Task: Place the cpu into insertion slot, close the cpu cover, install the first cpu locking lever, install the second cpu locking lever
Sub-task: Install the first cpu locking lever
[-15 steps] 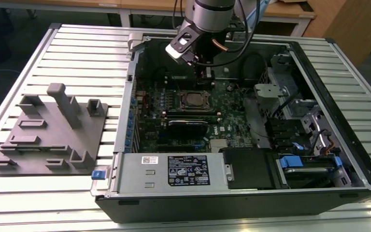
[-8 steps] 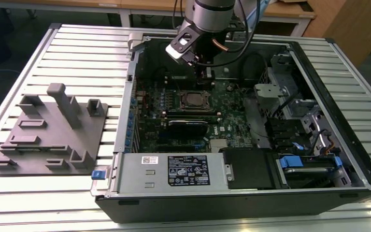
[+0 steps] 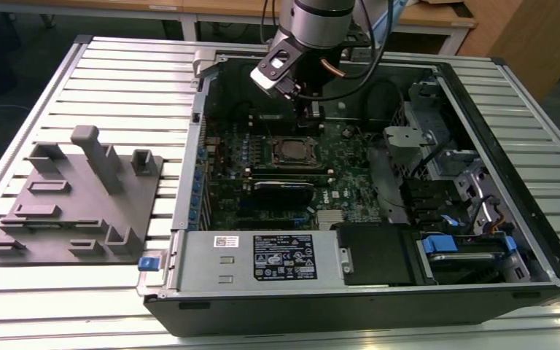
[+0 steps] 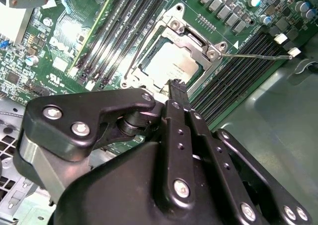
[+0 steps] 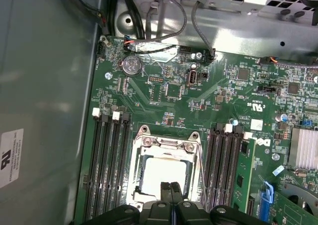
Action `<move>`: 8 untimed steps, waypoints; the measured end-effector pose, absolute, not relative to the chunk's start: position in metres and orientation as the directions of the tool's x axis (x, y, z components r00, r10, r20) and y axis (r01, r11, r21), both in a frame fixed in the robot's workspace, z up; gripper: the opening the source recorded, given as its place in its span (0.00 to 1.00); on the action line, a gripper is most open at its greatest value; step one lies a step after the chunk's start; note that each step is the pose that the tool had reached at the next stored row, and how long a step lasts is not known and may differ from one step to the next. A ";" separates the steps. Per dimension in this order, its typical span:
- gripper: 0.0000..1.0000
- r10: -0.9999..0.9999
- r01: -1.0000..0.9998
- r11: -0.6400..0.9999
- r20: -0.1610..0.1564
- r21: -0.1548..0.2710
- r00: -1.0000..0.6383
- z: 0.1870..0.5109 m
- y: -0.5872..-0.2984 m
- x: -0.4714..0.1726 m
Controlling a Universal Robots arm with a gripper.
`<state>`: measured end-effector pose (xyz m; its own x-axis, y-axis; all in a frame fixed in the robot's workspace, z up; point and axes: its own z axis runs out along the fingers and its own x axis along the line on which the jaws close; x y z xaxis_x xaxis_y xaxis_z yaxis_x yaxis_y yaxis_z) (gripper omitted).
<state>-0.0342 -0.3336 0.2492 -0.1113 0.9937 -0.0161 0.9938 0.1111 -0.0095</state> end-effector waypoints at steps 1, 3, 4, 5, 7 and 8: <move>0.10 0.994 0.994 0.112 -0.016 -0.009 -0.113 0.249 -0.334 -0.034; 0.10 0.993 0.993 0.115 -0.016 -0.009 -0.115 0.249 -0.334 -0.034; 0.10 0.993 0.993 0.117 -0.016 -0.009 -0.117 0.249 -0.334 -0.034; 0.10 0.993 0.993 0.118 -0.016 -0.009 -0.118 0.249 -0.334 -0.034; 0.10 0.993 0.993 0.120 -0.016 -0.009 -0.121 0.249 -0.334 -0.034; 0.10 0.992 0.993 0.122 -0.016 -0.009 -0.122 0.249 -0.334 -0.034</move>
<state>-0.0342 -0.3336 0.2492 -0.1218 0.9924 -0.0161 0.9925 0.1216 -0.0095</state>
